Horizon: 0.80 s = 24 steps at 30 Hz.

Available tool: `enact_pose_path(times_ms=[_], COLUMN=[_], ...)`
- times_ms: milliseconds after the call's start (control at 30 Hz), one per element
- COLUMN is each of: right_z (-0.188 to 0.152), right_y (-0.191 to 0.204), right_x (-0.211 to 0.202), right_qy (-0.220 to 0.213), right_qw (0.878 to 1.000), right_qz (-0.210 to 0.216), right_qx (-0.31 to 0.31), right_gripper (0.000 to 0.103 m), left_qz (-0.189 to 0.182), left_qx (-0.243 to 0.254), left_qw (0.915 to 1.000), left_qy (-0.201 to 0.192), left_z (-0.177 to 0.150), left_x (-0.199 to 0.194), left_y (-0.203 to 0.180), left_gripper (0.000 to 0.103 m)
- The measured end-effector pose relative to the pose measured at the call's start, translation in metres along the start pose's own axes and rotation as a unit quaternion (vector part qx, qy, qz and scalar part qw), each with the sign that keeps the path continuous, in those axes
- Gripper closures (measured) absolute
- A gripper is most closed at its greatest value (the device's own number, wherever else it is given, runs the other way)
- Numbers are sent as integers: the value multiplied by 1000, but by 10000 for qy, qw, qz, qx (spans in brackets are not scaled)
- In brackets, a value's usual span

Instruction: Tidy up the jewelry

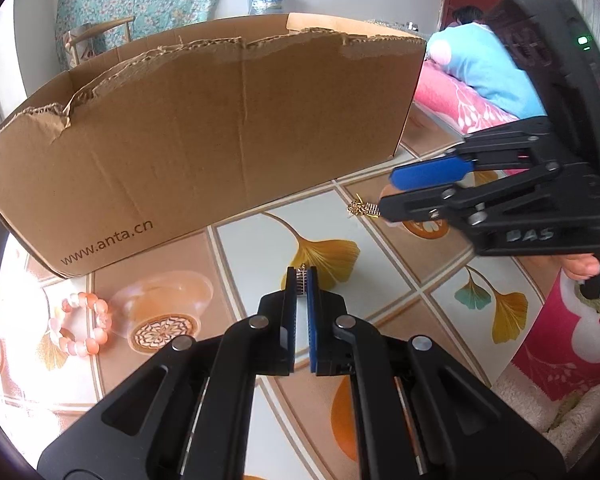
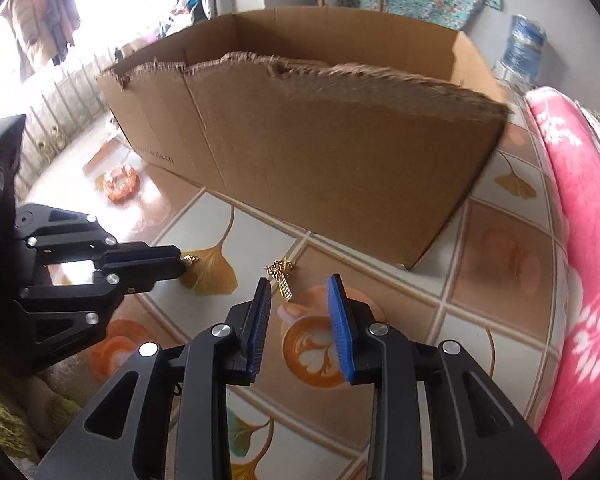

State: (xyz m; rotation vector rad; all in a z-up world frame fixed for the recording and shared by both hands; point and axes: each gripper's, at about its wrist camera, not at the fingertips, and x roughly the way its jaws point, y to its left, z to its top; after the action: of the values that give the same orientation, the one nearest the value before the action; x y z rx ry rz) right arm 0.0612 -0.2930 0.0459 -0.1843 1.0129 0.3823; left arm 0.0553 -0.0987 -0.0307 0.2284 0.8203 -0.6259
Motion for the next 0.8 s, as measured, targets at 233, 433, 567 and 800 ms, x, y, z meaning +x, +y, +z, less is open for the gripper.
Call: enact_pose_path(times_ms=[233, 433, 567, 800], right_z=[2, -2, -8, -8], right_y=[16, 7, 3, -1], right_x=[3, -6, -22, -23], right_qy=[258, 214, 84, 55], right_qw=[9980, 9996, 9999, 9995], right_qz=[-74, 52, 45, 92], right_qx=[-577, -191, 62, 285], right_gripper=[98, 101, 101, 95], left_qz=[-121, -158, -153, -157], left_qx=[-56, -80, -55, -60], left_qw=[9999, 9998, 9999, 9999], left_qy=[-39, -52, -49, -28], left_z=[-2, -5, -5, -4], left_x=[-2, -4, -7, -7], left_y=[6, 9, 10, 7], left_gripper=[99, 99, 99, 99])
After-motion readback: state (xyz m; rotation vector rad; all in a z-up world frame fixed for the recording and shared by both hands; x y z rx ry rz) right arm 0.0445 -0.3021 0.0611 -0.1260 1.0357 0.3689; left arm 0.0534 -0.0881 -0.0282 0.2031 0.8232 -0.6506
